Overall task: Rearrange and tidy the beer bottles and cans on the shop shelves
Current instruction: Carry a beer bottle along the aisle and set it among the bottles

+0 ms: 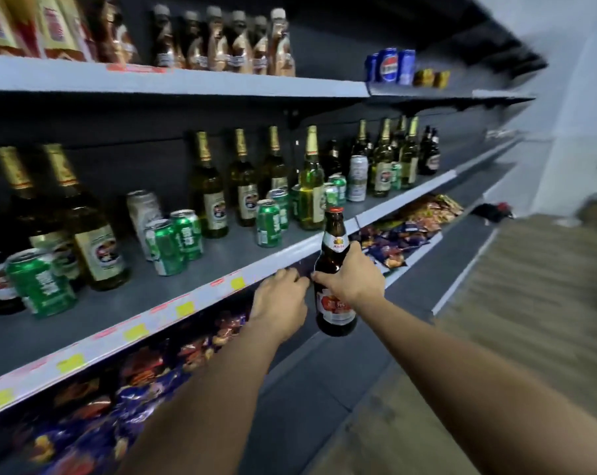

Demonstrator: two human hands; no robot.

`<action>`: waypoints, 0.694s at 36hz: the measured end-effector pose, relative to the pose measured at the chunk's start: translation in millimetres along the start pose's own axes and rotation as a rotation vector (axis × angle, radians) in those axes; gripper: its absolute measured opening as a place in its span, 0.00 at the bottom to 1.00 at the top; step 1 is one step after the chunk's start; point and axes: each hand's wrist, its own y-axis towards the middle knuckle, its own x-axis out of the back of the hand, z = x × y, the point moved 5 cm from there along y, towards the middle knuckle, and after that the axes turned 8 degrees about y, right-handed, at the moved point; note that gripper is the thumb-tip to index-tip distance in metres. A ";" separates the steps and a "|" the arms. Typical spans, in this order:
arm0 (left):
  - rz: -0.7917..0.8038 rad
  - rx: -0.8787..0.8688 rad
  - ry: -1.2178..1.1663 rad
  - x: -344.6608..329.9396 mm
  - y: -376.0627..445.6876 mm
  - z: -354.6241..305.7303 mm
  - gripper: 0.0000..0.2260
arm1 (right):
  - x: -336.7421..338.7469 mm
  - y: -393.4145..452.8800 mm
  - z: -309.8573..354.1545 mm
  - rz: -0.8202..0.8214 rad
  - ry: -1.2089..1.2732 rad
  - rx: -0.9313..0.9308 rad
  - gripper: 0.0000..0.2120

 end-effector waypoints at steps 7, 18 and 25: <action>0.001 -0.152 -0.083 -24.3 79.0 -77.2 0.16 | 49.7 47.3 -72.0 -0.150 -0.090 -0.104 0.28; 0.020 -0.302 -0.139 -84.5 244.6 -130.6 0.15 | 99.0 169.9 -153.6 -0.306 -0.161 -0.242 0.28; 0.015 -0.372 -0.152 -106.7 341.7 -165.1 0.14 | 128.6 238.1 -199.5 -0.381 -0.146 -0.331 0.27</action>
